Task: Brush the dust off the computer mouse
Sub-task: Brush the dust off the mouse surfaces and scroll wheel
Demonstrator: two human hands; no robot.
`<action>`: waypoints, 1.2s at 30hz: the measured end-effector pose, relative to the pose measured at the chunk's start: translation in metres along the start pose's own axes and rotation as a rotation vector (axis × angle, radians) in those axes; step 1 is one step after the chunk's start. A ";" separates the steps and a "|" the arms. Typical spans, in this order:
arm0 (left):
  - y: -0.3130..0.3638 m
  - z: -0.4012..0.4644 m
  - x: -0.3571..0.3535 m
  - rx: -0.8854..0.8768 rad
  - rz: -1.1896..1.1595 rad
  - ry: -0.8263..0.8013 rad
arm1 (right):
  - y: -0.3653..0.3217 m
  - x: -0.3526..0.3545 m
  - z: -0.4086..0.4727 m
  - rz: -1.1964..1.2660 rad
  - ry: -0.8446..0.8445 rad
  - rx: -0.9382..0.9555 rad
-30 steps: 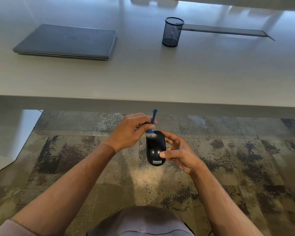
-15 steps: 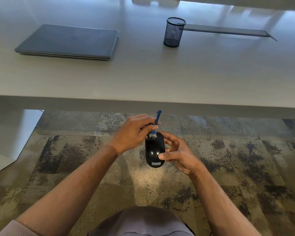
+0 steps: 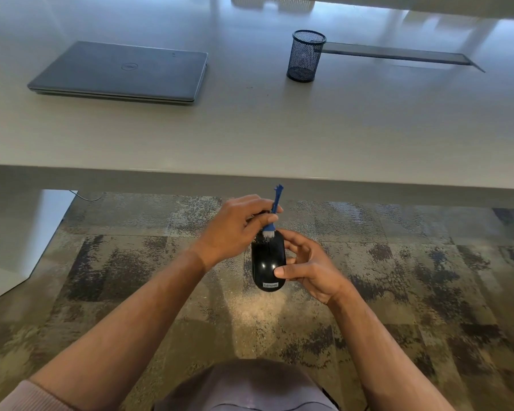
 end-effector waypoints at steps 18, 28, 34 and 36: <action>0.006 -0.001 -0.002 -0.006 -0.029 -0.002 | -0.002 0.001 0.000 0.017 0.002 0.001; -0.019 -0.032 0.004 0.126 -0.287 0.137 | 0.000 0.004 -0.003 0.023 0.005 0.000; -0.048 -0.028 0.011 0.256 -0.248 0.214 | 0.002 -0.001 -0.005 0.013 -0.027 0.002; -0.056 -0.026 0.015 0.301 -0.220 0.253 | 0.003 -0.002 -0.007 0.016 -0.035 -0.002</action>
Point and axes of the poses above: each hand's wrist, its own z-axis towards the middle knuckle, its own x-axis out of the back of the hand, y = z × x, the point moved 8 cm from there along z, towards the middle knuckle, and after that the axes turned 12 degrees about -z, right-handed, at the moved point
